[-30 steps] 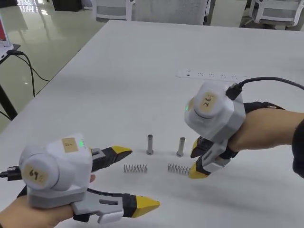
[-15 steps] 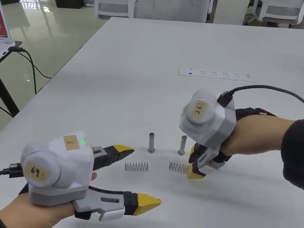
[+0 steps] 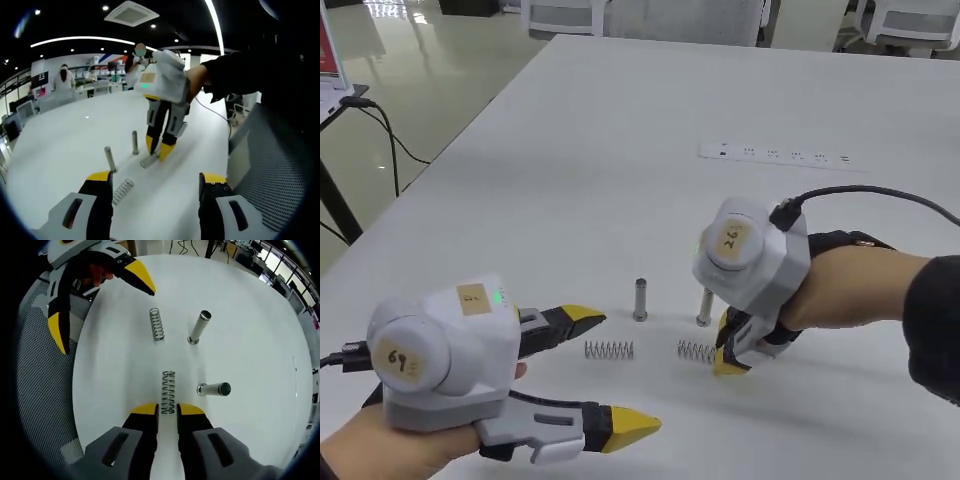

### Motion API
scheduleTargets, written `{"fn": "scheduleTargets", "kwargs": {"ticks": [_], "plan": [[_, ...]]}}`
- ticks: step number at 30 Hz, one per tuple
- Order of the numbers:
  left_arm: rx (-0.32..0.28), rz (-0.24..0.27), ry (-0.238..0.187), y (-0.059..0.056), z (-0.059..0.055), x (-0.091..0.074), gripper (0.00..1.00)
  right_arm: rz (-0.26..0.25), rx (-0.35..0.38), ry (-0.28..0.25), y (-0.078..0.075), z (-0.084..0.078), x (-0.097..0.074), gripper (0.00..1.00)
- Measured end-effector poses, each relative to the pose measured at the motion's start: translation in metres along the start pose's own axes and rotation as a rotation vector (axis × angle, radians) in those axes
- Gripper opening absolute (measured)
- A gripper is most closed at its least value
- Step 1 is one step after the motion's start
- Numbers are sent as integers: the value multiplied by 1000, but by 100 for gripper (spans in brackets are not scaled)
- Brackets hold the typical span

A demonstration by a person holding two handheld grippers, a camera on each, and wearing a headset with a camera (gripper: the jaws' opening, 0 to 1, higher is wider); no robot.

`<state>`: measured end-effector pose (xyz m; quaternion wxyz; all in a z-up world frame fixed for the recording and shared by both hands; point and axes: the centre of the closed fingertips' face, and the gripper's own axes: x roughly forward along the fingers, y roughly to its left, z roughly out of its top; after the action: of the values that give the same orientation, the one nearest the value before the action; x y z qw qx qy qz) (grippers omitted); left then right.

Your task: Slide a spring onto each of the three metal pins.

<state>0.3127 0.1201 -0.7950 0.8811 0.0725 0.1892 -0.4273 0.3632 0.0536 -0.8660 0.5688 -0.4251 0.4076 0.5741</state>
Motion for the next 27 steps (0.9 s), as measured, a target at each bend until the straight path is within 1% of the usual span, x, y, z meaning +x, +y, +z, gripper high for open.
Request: {"fn": "scheduleTargets", "kwargs": {"ticks": [3, 7, 9, 11, 18, 22, 27], "plan": [[0, 0, 1, 0, 0, 0, 65, -7, -12, 2, 0, 1, 0, 8], [3, -3, 4, 0, -1, 0, 65, -13, -19, 4, -1, 1, 0, 8], [4, -4, 6, 0, -1, 1, 65, -26, -32, 3, -2, 0, 0, 7], [5, -7, 8, -1, -1, 1, 65, -17, -31, 8, -1, -1, -1, 7], [23, -31, 19, -4, -1, 4, 62, 3, -35, -7, 6, 2, -14, 7], [26, -43, 20, -6, 1, 6, 61, 23, -30, -29, 12, 5, -23, 7], [41, -66, 22, -10, 4, 10, 59, 30, -54, -41, 21, 7, -36, 7]]}}
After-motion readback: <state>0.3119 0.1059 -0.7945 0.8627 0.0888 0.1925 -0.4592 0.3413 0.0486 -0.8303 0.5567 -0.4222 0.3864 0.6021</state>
